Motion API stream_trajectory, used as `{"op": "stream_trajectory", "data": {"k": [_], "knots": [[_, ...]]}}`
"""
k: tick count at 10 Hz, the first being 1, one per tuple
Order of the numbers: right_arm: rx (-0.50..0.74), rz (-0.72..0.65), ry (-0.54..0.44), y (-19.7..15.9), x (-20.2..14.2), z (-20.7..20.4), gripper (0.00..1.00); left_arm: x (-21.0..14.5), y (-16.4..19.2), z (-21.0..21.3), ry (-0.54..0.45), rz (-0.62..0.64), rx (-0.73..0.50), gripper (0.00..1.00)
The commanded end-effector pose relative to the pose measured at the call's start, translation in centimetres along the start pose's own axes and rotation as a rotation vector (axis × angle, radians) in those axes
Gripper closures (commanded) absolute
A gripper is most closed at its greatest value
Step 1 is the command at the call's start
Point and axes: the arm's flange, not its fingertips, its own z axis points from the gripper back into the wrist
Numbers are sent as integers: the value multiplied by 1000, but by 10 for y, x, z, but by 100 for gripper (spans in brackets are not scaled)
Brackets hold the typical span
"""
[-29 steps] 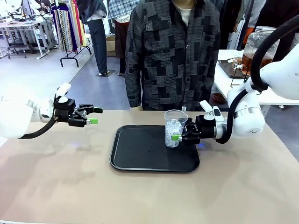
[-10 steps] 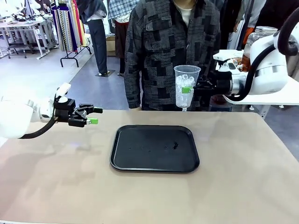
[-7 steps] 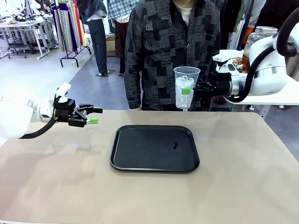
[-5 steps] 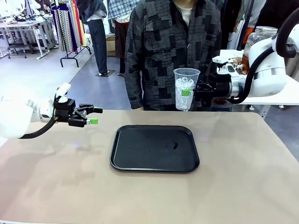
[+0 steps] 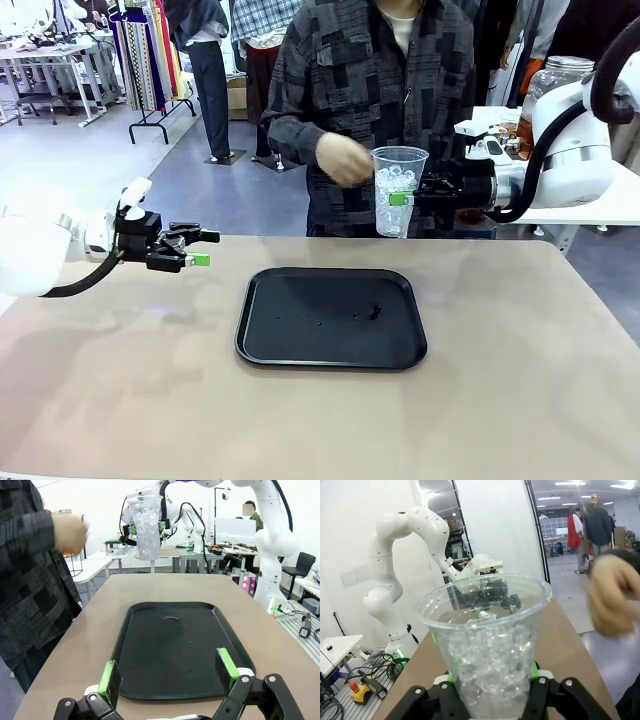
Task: Pour the drink into the iced cup.
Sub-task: Open the gripper to release the iced cup you were holding.
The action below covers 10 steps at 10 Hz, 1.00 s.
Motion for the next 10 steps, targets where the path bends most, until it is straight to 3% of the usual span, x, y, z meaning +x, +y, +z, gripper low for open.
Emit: {"op": "stream_trajectory", "data": {"k": [1,10], "knots": [[5,18,-5,4,5,0,41,2,-1,0,1,-2,1,0],[5,18,-5,4,5,0,41,2,-1,0,1,-2,1,0]]}}
